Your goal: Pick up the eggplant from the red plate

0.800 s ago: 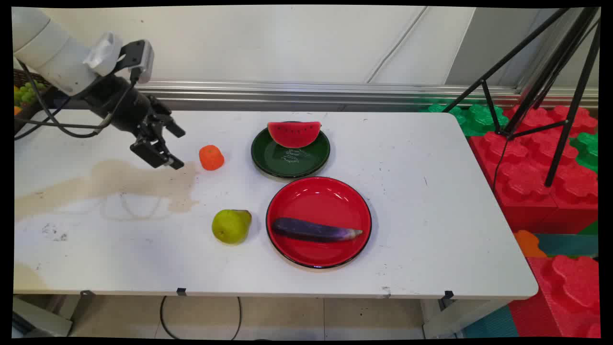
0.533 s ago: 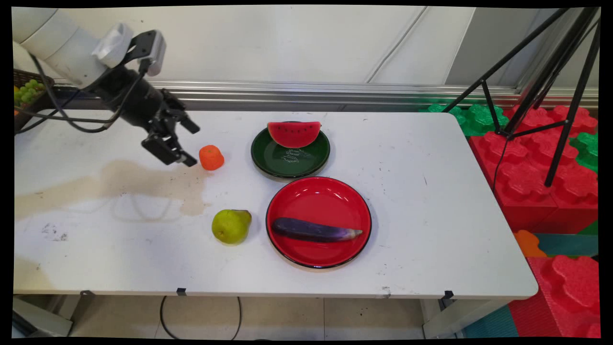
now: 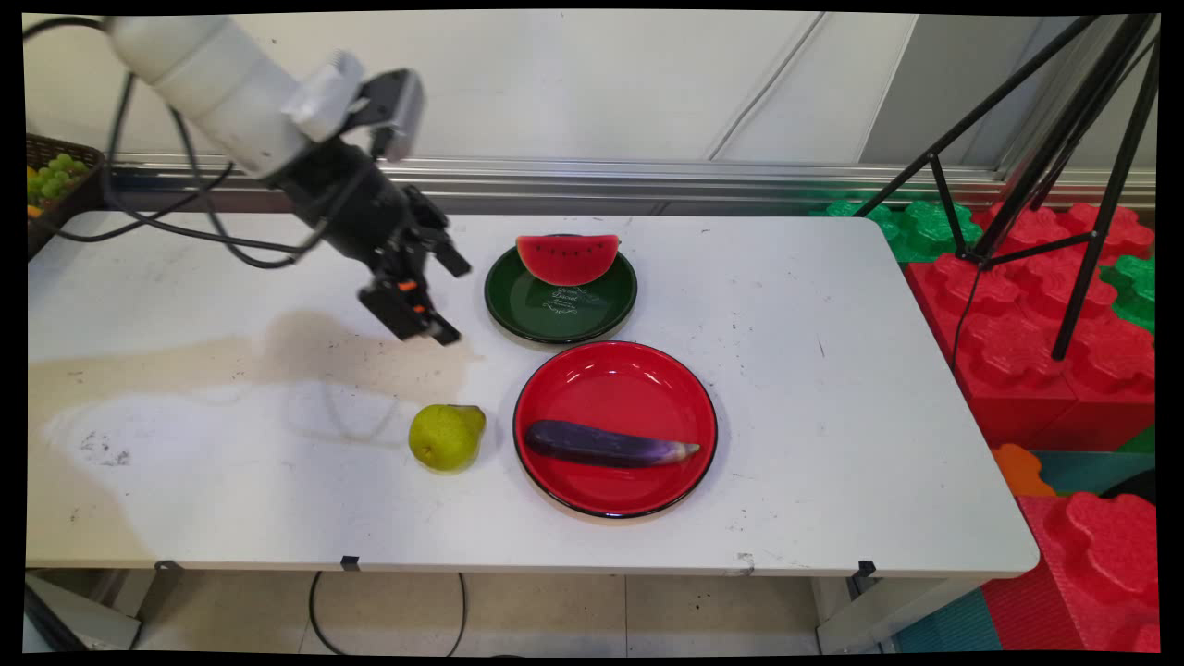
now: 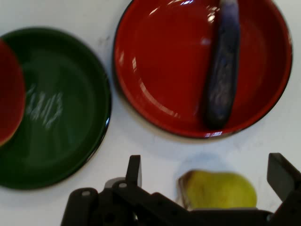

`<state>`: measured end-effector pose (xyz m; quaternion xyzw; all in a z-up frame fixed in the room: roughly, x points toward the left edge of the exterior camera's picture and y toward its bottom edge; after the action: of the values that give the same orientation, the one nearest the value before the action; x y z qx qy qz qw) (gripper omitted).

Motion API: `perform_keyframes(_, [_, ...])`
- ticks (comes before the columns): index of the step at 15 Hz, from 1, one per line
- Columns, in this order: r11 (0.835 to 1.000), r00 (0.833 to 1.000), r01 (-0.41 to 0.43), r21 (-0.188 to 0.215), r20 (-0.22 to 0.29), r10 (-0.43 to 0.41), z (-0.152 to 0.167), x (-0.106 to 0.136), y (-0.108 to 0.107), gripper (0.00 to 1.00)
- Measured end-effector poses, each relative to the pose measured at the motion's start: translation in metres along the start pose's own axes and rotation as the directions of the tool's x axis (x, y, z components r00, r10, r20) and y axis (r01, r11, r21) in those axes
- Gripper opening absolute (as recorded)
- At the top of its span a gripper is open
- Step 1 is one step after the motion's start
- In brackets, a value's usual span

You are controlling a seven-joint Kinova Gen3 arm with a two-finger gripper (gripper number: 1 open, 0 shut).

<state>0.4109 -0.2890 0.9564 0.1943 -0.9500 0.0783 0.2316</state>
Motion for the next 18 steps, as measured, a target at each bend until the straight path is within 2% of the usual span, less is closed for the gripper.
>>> perform_keyframes(6, [0.995,0.997,-0.07,-0.073,0.009,0.071,0.045,0.04,0.012,1.0])
perform_keyframes(11, [0.983,0.992,-0.124,-0.134,0.023,0.128,0.1,0.067,0.022,1.0])
perform_keyframes(18, [0.981,0.991,-0.125,-0.151,0.038,0.132,0.166,0.078,0.028,1.0])
